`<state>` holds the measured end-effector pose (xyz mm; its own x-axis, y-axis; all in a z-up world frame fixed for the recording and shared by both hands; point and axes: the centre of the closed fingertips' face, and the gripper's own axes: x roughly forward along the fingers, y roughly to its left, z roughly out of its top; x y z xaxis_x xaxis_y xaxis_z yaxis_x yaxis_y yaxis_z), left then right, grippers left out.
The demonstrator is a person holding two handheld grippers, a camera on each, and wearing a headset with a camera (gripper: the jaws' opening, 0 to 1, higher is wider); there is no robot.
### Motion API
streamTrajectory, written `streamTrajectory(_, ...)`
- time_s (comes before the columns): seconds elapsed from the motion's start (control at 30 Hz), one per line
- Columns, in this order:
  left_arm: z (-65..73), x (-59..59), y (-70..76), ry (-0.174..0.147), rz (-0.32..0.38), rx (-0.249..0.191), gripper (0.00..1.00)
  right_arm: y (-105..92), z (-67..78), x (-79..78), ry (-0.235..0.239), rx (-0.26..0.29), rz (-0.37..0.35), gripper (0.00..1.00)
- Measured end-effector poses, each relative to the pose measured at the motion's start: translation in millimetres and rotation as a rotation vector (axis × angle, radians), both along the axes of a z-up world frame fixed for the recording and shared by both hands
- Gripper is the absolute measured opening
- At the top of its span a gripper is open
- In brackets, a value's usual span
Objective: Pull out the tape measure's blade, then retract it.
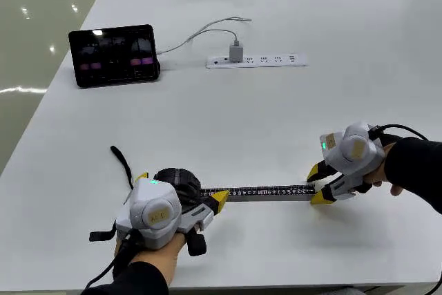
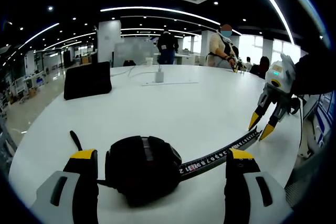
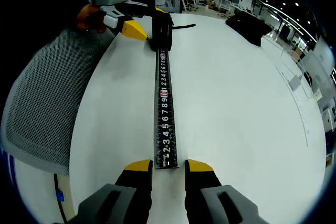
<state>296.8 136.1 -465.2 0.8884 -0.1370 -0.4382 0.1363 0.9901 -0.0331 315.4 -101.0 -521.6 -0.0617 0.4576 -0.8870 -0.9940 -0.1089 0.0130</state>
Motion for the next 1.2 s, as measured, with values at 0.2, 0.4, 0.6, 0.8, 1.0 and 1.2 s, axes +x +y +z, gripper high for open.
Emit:
streamTrajectory(0.2, -1.2, -0.7, 3.1, 0.005, 0.013, -0.003, 0.99, 1.2, -0.2, -2.7, -0.015, -0.003, 0.013, 0.15)
streamTrajectory(0.4, -0.8, 1.8, 13.0, 0.006, 0.061, -0.023, 0.99, 2.0, 0.2, -4.3, -0.002, 0.010, -0.016, 0.12)
streamTrajectory(0.6, -2.4, 4.6, 15.7, 0.007, 0.085, -0.046, 0.94, 2.9, 0.0, -6.2, -0.027, -0.023, 0.007, 0.11)
streamTrajectory(0.8, -11.3, 5.7, 18.1, 0.053, 0.104, -0.086, 0.83, 2.2, -0.9, -4.7, -0.010, -0.041, -0.042, 0.11)
streamTrajectory(1.0, -13.3, 8.6, 23.2, 0.058, 0.107, -0.048, 0.74, 1.6, -1.4, -2.5, 0.003, -0.049, -0.053, 0.11)
streamTrajectory(1.2, -18.3, 8.8, 21.7, 0.083, 0.097, -0.022, 0.67, 2.6, -2.2, -3.0, 0.002, -0.083, -0.041, 0.11)
